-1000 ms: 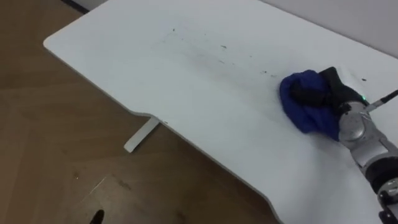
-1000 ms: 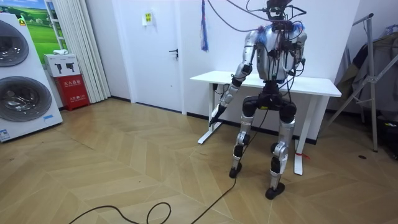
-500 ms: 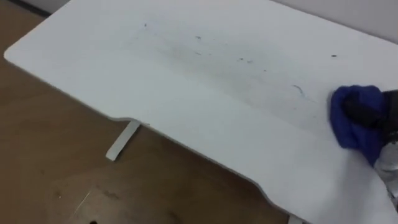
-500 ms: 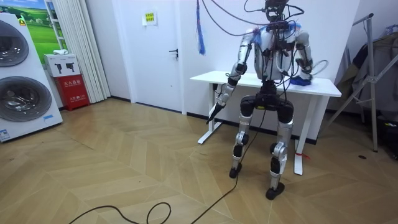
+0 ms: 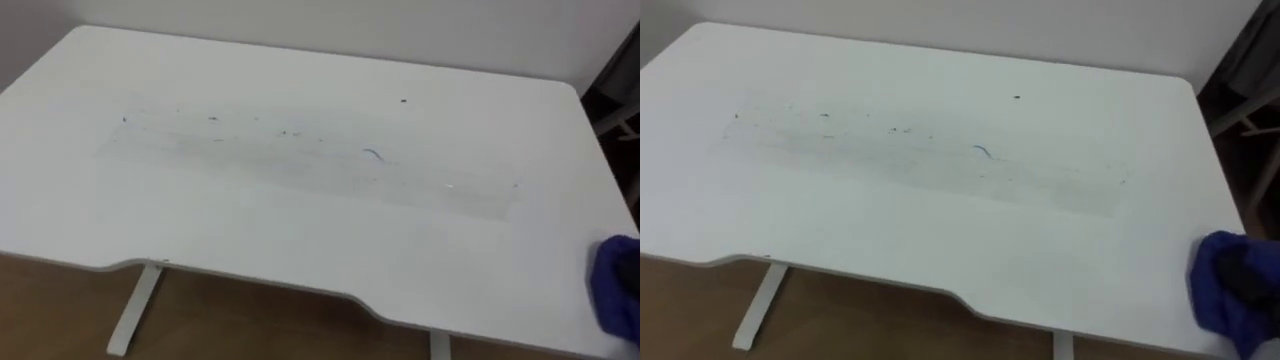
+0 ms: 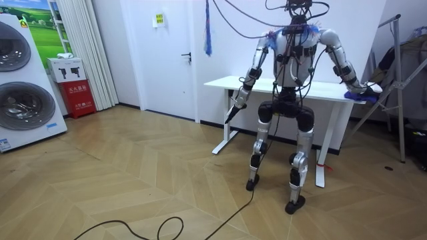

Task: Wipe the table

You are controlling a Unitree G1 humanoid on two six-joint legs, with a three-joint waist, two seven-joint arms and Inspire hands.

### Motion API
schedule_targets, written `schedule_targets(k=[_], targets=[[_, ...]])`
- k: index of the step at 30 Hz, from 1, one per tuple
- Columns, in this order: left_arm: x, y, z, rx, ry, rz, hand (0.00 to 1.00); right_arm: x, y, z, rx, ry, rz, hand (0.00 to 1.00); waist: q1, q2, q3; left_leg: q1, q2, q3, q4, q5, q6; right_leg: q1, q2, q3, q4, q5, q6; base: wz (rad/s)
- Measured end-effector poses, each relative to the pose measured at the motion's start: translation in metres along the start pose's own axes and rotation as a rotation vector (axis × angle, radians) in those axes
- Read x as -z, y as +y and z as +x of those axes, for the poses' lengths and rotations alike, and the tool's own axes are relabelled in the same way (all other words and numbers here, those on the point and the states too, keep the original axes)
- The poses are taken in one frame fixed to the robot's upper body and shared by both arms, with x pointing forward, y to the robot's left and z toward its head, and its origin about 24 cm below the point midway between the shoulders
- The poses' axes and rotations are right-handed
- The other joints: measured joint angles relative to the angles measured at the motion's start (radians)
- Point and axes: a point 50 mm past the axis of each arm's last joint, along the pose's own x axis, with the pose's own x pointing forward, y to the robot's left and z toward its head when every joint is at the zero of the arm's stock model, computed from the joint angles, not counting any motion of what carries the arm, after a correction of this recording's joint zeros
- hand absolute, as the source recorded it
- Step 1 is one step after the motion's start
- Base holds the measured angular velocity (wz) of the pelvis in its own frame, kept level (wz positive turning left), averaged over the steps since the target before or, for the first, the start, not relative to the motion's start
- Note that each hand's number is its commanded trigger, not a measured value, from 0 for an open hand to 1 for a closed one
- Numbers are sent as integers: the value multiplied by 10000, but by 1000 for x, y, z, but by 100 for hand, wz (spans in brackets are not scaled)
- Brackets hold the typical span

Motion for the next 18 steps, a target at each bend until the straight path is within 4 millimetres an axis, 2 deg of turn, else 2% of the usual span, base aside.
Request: schedule_targets(k=[3, 7, 8, 11, 15, 18], targets=[[10, -4, -5, 150, 257, 32, 0, -8, 0, -4, 120, -716, -673, 100, 38, -44, 33, 228, 29, 91, -198, -16, -24, 124, 16, 59, -81, -10, 12, -9], [11, -5, -6, 203, 191, 77, 0, -23, 3, -11, 131, -2008, -1818, 100, 77, -105, 118, 295, 98, 192, -264, -54, -63, 108, 63, 171, -102, -19, 3, -10], [10, -6, -6, 255, 161, 127, 0, -31, 6, -14, 94, -2494, -2055, 100, 80, -79, 106, 308, 106, 230, -266, -73, -64, 106, 73, 214, -120, -23, 5, -13], [9, -11, -6, 525, 161, 241, 0, -57, 23, -28, -254, -3809, -2259, 100, 303, -82, 146, 542, 147, 490, -462, -81, -62, 105, 74, 456, -135, -22, 4, -22], [6, -18, -7, 785, 67, 412, 0, -94, 48, -53, -1036, -5641, -2058, 100, 420, -30, 155, 638, 148, 514, -575, -81, -62, 147, 66, 437, -132, -26, 11, -3], [3, -26, -9, 957, 79, 398, 0, -114, 61, -71, -1592, -6510, -1814, 100, 488, 19, 225, 631, 149, 511, -589, -91, -59, 149, 67, 413, -134, -25, 12, 0]])
